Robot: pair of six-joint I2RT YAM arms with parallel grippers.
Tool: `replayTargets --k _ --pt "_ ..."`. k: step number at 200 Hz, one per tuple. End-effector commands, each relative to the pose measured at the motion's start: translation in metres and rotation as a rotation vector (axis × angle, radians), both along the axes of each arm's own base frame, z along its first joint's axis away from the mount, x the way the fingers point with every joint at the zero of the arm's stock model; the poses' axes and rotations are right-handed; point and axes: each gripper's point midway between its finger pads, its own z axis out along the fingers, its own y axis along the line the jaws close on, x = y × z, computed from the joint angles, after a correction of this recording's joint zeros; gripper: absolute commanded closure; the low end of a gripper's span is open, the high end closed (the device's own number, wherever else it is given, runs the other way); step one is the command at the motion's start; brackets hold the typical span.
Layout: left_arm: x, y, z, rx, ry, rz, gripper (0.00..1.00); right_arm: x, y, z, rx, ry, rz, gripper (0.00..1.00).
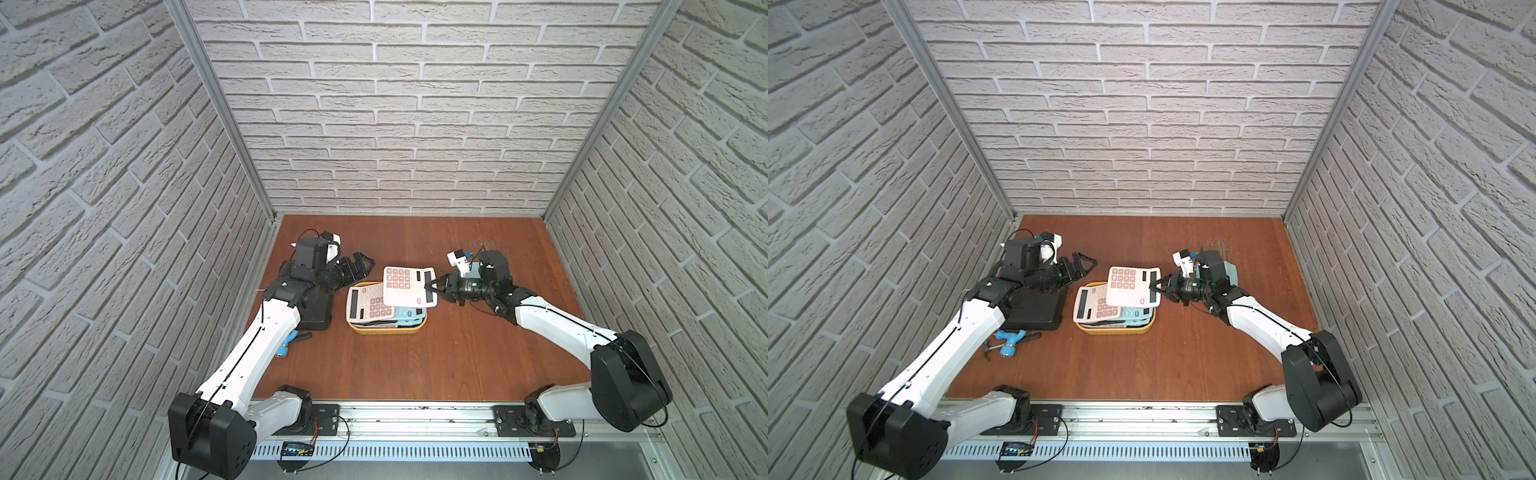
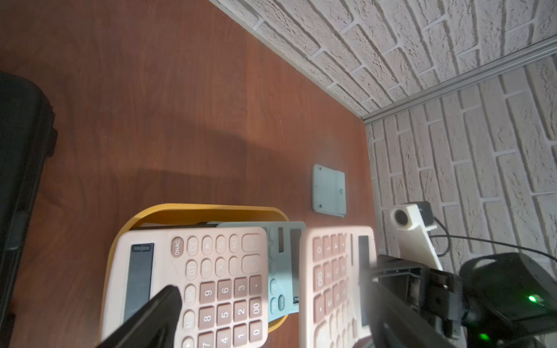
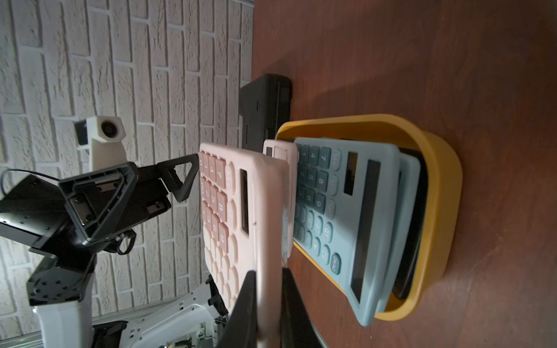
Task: Put the calculator in the storage box
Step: Place the calculator in the storage box.
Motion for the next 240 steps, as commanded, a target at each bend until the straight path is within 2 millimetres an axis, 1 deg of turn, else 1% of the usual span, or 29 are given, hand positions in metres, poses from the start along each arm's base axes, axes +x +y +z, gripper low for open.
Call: replayTargets --k 1,17,40,68,107,157,191,199,217,240 --pt "0.001 0.003 -0.013 0.036 0.015 -0.007 0.02 -0.004 -0.004 -0.01 -0.125 -0.012 -0.015 0.97" --pt "0.001 0.001 -0.018 0.03 0.025 -0.014 0.02 -0.002 -0.001 -0.012 -0.145 -0.005 -0.022 0.97" --pt "0.0 -0.001 -0.018 0.024 0.021 -0.017 0.02 0.001 0.002 -0.017 -0.182 -0.002 -0.044 0.97" --pt "0.0 -0.004 -0.018 0.009 0.019 -0.027 0.02 0.005 0.011 -0.019 -0.17 0.008 -0.039 0.97" --pt "0.002 -0.011 -0.028 0.0 0.044 -0.048 0.02 0.015 0.02 -0.023 -0.159 0.015 -0.048 0.97" --pt "0.006 -0.022 -0.042 0.002 0.081 -0.076 0.02 0.019 0.021 -0.028 -0.17 0.016 -0.054 0.97" --pt "0.01 -0.027 -0.044 0.0 0.085 -0.087 0.02 0.021 0.022 -0.027 -0.17 0.008 -0.052 0.97" --pt "0.01 -0.028 -0.044 -0.001 0.085 -0.09 0.02 0.022 0.023 -0.027 -0.171 0.009 -0.05 0.95" --pt "0.011 -0.028 -0.042 -0.003 0.082 -0.091 0.02 0.022 0.023 -0.027 -0.181 0.005 -0.041 0.84" --pt "0.01 -0.028 -0.041 -0.001 0.081 -0.091 0.02 0.023 0.021 -0.027 -0.191 -0.002 -0.045 0.73"
